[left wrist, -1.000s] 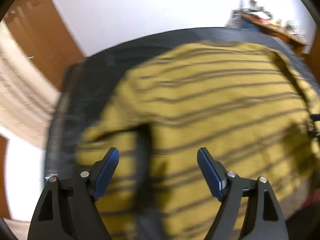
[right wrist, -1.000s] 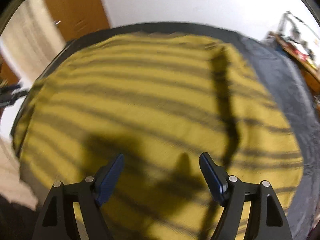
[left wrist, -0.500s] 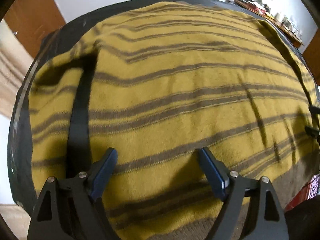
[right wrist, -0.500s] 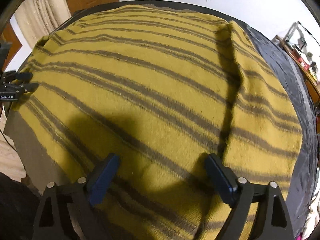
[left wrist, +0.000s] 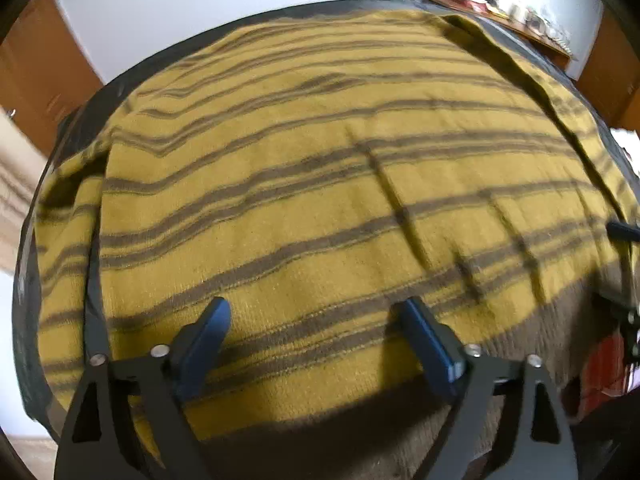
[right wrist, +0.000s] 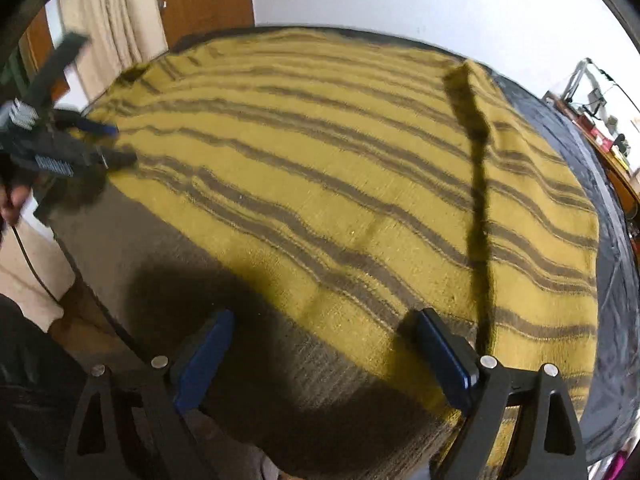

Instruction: Fold clothes

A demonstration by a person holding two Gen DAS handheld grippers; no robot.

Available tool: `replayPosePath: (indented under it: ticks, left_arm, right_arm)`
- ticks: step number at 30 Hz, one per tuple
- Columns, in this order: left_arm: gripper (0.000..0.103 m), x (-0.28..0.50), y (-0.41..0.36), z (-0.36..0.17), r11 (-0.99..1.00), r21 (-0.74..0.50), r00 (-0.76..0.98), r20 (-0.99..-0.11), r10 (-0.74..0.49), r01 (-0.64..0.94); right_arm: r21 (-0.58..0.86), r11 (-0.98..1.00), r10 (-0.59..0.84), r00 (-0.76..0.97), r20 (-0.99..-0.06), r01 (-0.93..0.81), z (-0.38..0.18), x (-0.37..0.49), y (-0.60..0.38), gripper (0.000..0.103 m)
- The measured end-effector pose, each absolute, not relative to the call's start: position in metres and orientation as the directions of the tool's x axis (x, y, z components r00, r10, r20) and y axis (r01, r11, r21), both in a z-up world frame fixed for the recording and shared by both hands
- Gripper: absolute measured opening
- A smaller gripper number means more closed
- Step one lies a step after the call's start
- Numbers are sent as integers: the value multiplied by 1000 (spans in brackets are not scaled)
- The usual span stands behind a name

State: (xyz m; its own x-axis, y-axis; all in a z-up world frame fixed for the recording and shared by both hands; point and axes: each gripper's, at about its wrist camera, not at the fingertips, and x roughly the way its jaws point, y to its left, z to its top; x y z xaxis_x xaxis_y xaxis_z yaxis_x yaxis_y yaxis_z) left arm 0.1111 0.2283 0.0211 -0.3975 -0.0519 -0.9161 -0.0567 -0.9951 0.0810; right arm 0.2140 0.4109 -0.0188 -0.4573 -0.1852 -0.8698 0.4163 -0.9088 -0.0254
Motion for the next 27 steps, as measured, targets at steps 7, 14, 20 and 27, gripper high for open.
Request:
replayPosePath:
  ticks: [7,14,20,27]
  left_arm:
    - [95,105,226,26,-998,57,-349,-936,-47,-20]
    - [95,108,263,48,-994,40,-373,-928,1,-103]
    - [95,109,298,56,-979,44,-385,-922,36,-197]
    - [95,98,303,54,-978,42,-367,-930,38,-207]
  right_arm:
    - [-32,-923,-165,-472,-866,383,-13,226,423,95]
    - [-82,-979,-29,-525,-851,187,10,281,488,90]
    - [-293,-936,154,-517,-842,197,4,322,519,82]
    - [-414,-873,207,-573,-793,257,-18,325,507,82]
